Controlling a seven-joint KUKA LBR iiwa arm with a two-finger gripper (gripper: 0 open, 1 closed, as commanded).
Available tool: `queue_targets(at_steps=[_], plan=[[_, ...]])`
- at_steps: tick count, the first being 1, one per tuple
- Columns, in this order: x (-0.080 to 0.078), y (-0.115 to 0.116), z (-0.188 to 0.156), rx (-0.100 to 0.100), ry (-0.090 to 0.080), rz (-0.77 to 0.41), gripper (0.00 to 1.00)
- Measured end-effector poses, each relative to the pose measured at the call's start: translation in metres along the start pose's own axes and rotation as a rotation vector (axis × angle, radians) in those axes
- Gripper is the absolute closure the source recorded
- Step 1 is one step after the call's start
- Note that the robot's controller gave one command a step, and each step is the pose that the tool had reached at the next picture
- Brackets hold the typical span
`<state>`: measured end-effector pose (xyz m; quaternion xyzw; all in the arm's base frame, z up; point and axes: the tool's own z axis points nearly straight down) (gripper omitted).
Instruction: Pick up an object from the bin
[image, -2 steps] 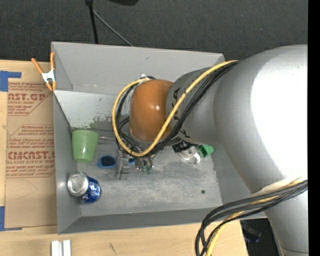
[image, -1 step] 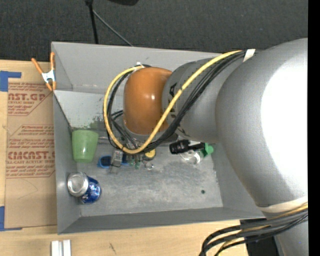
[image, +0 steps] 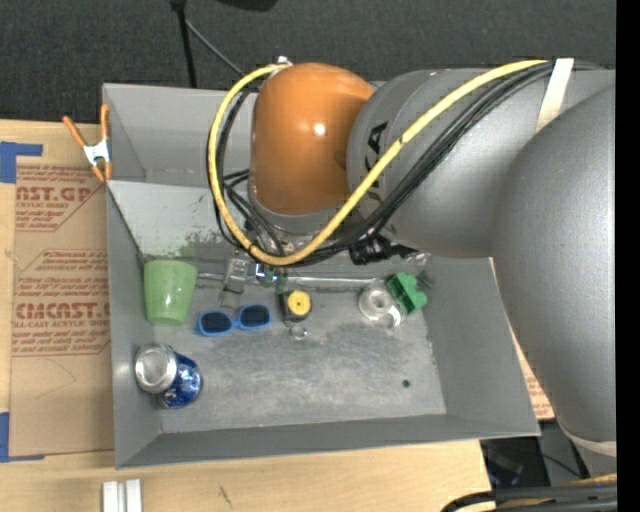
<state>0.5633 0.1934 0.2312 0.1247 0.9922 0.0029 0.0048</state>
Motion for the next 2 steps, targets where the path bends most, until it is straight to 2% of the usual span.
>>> queue_targets(at_steps=[1, 2], plan=[[0.003, 0.008, 0.053, 0.005, 0.011, -0.389, 1.00], [-0.003, -0.006, 0.107, 0.006, 0.013, -0.460, 1.00]])
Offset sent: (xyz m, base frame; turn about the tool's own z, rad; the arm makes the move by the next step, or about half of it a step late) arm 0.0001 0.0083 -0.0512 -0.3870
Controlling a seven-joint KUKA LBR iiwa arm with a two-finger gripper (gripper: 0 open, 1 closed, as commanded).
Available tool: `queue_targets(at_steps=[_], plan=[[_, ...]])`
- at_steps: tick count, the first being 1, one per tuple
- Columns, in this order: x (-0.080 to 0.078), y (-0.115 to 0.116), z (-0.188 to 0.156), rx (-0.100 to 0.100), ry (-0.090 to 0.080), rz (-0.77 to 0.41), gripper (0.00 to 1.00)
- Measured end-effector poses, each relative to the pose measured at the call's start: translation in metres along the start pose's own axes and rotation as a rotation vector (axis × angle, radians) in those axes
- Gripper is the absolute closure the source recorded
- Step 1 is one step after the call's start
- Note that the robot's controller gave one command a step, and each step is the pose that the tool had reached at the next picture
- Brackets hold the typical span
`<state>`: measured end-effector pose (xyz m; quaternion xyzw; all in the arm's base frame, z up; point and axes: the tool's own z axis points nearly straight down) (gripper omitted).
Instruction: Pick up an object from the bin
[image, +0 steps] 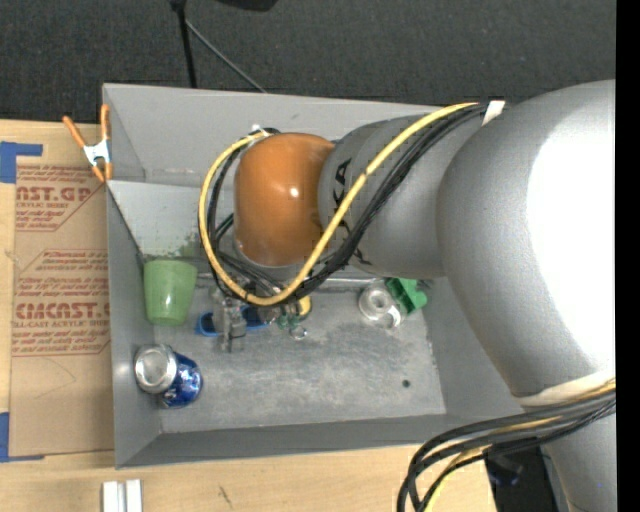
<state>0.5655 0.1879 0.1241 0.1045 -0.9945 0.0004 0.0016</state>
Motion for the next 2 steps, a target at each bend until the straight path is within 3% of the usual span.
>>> queue_targets(at_steps=[1, 2], plan=[[0.0420, 0.0170, 0.0019, -0.002, -0.001, -0.015, 1.00], [0.0403, 0.0159, 0.0014, -0.002, -0.004, -0.014, 0.00]])
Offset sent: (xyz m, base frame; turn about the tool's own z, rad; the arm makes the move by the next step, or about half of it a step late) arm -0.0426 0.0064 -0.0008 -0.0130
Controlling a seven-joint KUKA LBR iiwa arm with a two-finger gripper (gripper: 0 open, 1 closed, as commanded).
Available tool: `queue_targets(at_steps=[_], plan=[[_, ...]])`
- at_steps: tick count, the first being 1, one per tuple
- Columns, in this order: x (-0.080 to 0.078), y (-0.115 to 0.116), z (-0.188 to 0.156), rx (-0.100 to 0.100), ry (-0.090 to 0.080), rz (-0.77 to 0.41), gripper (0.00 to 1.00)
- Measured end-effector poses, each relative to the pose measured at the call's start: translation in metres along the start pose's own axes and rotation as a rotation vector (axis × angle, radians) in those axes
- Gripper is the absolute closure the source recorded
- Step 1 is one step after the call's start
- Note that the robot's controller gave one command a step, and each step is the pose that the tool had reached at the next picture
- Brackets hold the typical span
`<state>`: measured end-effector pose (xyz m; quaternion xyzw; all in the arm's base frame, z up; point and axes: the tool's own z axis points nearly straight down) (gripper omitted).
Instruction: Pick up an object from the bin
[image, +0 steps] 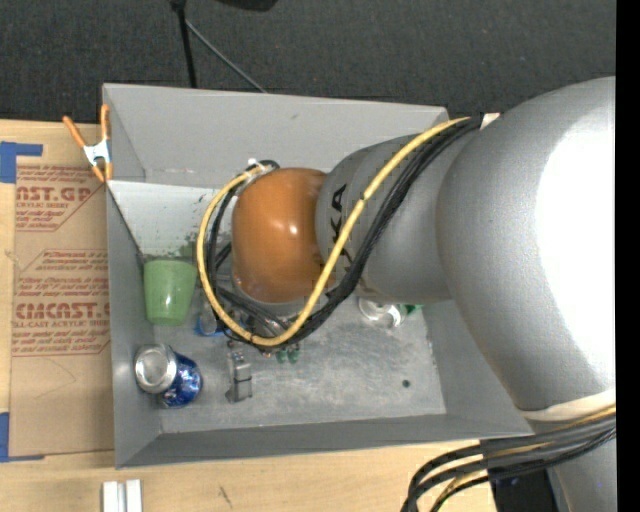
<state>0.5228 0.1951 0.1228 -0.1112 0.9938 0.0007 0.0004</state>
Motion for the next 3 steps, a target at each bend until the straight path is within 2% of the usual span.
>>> queue_targets(at_steps=[1, 2, 3], plan=[[0.012, 0.049, 0.049, -0.001, 0.005, -0.074, 0.00], [0.011, 0.046, 0.047, 0.000, 0.001, -0.069, 1.00], [-0.010, 0.040, -0.078, 0.000, -0.011, -0.079, 1.00]])
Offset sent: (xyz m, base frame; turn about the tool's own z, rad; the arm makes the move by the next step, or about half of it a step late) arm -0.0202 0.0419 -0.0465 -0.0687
